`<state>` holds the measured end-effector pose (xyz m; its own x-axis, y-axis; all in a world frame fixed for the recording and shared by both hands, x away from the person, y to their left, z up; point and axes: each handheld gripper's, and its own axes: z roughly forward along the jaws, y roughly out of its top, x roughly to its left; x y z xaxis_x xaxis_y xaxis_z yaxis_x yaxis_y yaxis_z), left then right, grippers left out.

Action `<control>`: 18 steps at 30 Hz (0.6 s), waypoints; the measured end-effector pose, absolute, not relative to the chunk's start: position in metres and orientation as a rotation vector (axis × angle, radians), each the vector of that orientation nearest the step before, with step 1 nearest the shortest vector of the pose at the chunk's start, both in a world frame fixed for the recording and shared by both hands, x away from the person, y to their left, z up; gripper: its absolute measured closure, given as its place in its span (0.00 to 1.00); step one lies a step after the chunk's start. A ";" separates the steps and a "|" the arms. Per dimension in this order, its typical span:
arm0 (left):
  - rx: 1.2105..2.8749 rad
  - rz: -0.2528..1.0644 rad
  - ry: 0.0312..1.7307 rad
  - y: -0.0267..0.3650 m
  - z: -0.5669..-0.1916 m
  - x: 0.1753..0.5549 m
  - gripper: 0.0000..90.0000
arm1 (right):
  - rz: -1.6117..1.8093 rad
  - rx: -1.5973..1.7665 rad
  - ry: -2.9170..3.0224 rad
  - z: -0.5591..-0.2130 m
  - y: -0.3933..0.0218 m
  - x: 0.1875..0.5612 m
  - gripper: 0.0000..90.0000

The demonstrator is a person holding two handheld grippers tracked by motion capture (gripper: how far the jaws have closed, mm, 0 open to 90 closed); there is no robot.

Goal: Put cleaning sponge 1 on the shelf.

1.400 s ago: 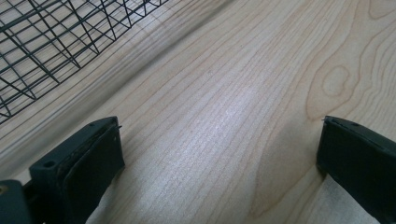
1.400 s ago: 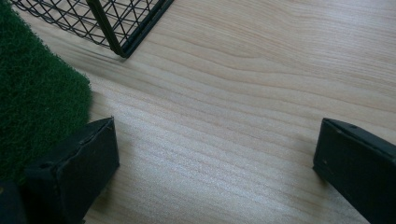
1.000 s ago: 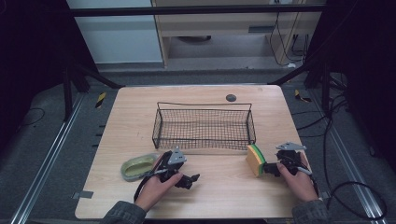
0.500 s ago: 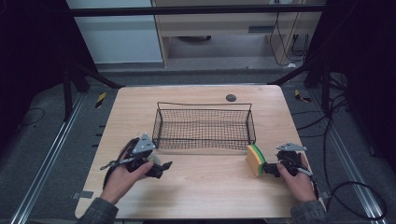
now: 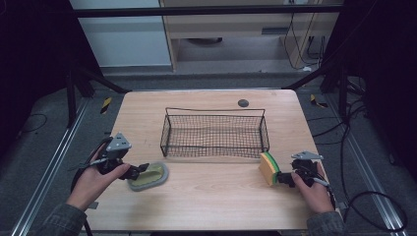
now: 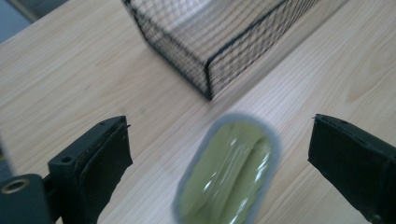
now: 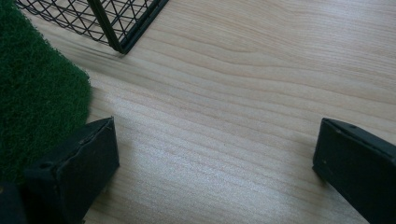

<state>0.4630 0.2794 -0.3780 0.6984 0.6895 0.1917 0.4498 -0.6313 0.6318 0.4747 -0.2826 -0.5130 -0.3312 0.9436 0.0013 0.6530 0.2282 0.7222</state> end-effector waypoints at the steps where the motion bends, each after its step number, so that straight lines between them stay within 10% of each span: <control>1: 2.363 0.564 0.861 0.279 -0.380 0.464 0.05 | 0.884 1.466 2.068 -0.513 -0.283 0.475 0.01; 18: 2.549 0.490 0.802 0.266 -0.382 0.476 0.08 | 0.882 1.472 2.060 -0.513 -0.282 0.474 0.01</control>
